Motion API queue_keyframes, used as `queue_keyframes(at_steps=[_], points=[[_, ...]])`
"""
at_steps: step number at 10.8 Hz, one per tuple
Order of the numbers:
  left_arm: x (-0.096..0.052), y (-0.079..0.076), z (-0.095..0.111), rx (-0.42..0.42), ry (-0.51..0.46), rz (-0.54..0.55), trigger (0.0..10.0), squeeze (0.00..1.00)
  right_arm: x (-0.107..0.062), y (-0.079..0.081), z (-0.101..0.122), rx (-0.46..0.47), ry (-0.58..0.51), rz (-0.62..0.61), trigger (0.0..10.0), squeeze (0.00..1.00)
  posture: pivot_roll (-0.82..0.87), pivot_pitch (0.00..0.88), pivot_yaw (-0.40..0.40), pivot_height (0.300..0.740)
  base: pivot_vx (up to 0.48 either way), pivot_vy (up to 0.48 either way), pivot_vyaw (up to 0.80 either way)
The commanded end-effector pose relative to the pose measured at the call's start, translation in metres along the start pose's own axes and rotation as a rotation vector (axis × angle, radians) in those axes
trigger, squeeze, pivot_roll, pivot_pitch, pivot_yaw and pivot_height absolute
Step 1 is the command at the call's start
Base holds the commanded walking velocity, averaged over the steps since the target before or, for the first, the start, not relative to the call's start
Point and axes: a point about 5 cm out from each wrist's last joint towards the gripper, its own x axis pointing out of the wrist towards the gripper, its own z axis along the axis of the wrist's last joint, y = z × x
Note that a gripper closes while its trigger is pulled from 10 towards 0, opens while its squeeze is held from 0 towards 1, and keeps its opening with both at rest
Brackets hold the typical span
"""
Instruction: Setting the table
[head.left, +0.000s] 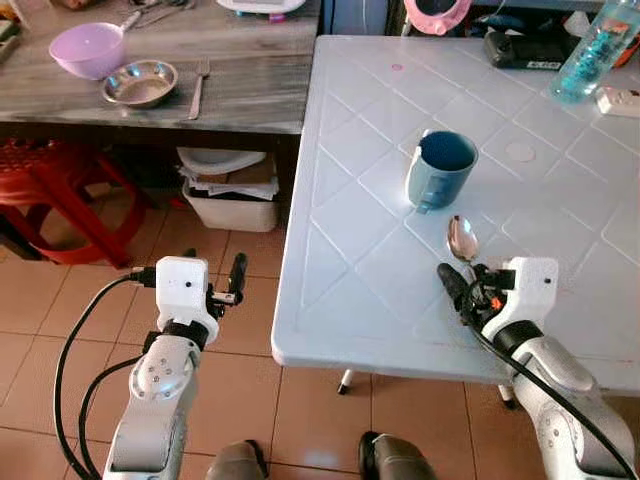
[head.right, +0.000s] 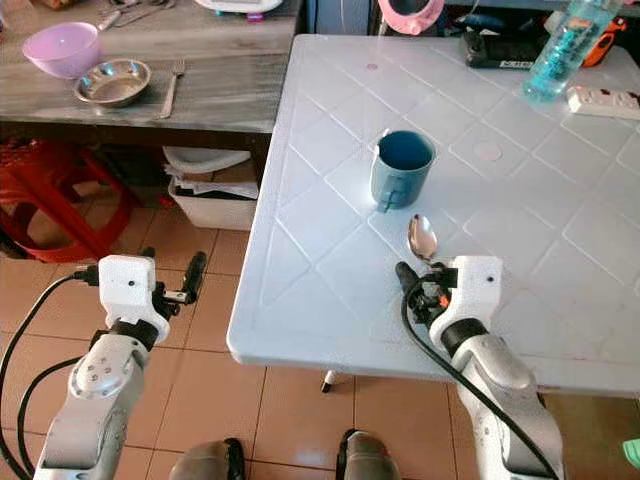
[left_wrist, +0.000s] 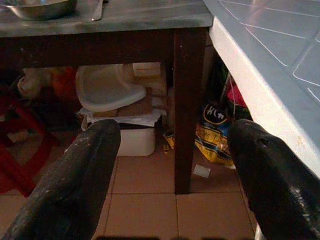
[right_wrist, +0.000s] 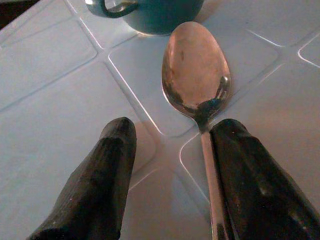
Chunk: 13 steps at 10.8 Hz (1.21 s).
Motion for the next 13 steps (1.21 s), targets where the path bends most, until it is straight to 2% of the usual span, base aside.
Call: queue_keyframes(at_steps=[1,2,5,7,11,13], points=[[0.0,0.001,0.0,0.006,0.009,-0.007,10.0,0.0,-0.007,-0.007,-0.037,0.04,0.199,-0.036,9.9,0.0,-0.02,0.175,0.045,0.74,0.0,0.0,0.0],[-0.001,0.001,-0.001,0.006,0.013,-0.008,10.0,0.0,-0.01,-0.012,-0.042,0.016,0.234,-0.058,0.0,0.0,-0.02,0.175,0.043,0.74,0.0,0.0,0.0],[-0.001,0.002,-0.001,0.007,0.02,-0.009,10.0,0.0,-0.021,-0.023,-0.056,-0.015,0.281,-0.103,0.0,0.0,-0.02,0.181,0.046,0.74,0.0,0.0,0.0],[-0.001,0.002,-0.002,0.012,0.025,-0.014,10.0,0.0,-0.027,-0.026,-0.067,-0.004,0.302,-0.146,0.0,0.0,-0.02,0.182,0.05,0.74,0.0,0.0,0.0],[-0.004,0.001,-0.002,0.012,0.033,-0.02,10.0,0.0,-0.024,-0.023,-0.069,0.084,0.29,-0.194,0.0,0.0,-0.02,0.186,0.05,0.74,0.0,0.0,0.0],[-0.005,-0.002,-0.003,-0.005,0.025,-0.026,10.0,0.0,-0.013,-0.01,-0.058,0.095,0.246,-0.173,0.0,0.0,-0.02,0.18,0.04,0.74,0.0,0.0,0.0]])
